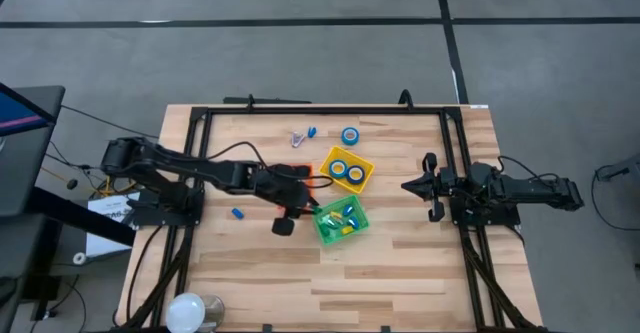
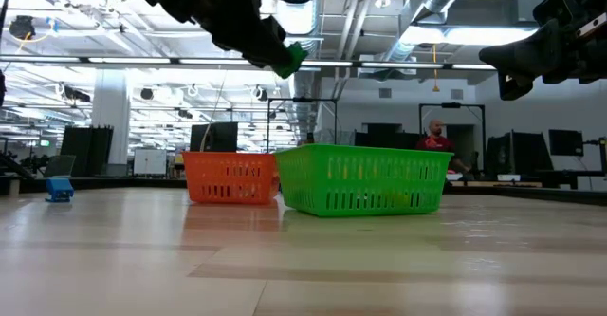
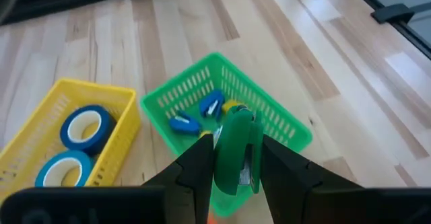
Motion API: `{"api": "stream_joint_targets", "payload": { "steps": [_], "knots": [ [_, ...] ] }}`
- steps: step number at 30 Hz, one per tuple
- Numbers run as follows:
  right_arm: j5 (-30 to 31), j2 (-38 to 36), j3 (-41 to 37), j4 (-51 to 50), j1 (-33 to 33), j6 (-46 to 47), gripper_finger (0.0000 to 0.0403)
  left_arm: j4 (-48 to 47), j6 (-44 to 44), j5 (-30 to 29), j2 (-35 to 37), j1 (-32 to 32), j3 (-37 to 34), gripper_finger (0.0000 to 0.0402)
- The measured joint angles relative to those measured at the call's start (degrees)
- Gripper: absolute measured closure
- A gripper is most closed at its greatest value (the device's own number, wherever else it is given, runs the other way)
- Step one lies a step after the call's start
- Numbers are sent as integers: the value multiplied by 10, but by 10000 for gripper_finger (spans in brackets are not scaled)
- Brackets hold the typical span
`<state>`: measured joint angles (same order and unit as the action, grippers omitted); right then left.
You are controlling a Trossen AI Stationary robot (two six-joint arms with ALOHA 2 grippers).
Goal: Pick and place Stapler, Stapler remover, tape
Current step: Put the green stapler into the green bin
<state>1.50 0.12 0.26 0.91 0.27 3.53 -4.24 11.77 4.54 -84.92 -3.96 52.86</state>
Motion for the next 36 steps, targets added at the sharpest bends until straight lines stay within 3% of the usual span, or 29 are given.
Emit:
{"api": "stream_joint_targets", "payload": {
  "steps": [18,36],
  "knots": [
    [0,0,0,0,0,0,402,63,61,-18,-88,-24,42,300],
    [0,0,0,0,0,0,402,130,51,-17,-174,-23,42,300]
  ]
}}
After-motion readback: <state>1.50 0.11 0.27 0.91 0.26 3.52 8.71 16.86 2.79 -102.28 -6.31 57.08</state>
